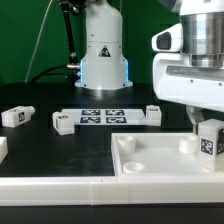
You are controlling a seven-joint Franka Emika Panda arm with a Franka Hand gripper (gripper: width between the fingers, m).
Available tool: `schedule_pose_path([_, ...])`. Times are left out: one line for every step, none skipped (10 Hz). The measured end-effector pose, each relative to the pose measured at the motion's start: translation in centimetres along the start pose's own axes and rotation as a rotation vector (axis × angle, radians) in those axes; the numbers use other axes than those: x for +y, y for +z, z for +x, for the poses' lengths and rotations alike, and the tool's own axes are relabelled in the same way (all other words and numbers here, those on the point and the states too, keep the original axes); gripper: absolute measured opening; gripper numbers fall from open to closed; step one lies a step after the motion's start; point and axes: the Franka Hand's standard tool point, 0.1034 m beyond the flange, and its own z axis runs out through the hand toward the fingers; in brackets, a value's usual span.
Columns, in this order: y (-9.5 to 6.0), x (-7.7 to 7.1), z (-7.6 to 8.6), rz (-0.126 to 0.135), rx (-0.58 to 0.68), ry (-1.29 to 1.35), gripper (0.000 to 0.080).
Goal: Assemble one leg
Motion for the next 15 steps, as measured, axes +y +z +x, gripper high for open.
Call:
schedule_pose_path([0.05,-0.03,-0.14,0.006,-0.003,0.103,0.0290])
schedule_pose_path([0.09,-0.09,-0.33,0.013,-0.005,0.198,0.0290])
schedule_pose_path([0.11,-0.12,-0.44,0.014,-0.008,0.342,0.0290])
schedule_pose_path([0.13,-0.16,-0.45,0.016,-0.007,0.399,0.0290])
schedule_pose_path([0.14,-0.17,-0.41,0.017,-0.010,0.498,0.0290])
schedule_pose_path([0.15,-0.16,-0.36,0.018,-0.015,0.565,0.0290])
schedule_pose_path([0.15,-0.16,-0.35,0.018,-0.016,0.585,0.0290])
schedule_pose_path([0.17,-0.16,-0.41,0.018,-0.016,0.585,0.0381])
schedule_pose_path([0.17,-0.15,-0.40,0.017,-0.016,0.533,0.0381])
schedule_pose_path([0.13,-0.13,-0.22,0.012,-0.016,0.493,0.0520])
schedule_pose_path([0.10,-0.09,-0.18,0.001,-0.019,0.449,0.0618])
schedule_pose_path([0.08,-0.10,-0.16,-0.006,-0.020,0.311,0.0618])
schedule_pose_path([0.08,-0.09,-0.25,-0.012,-0.023,0.182,0.0643])
schedule_pose_path([0.07,-0.07,-0.33,-0.020,-0.028,0.084,0.0643])
schedule_pose_path([0.01,-0.10,-0.48,-0.031,-0.034,-0.029,0.0648])
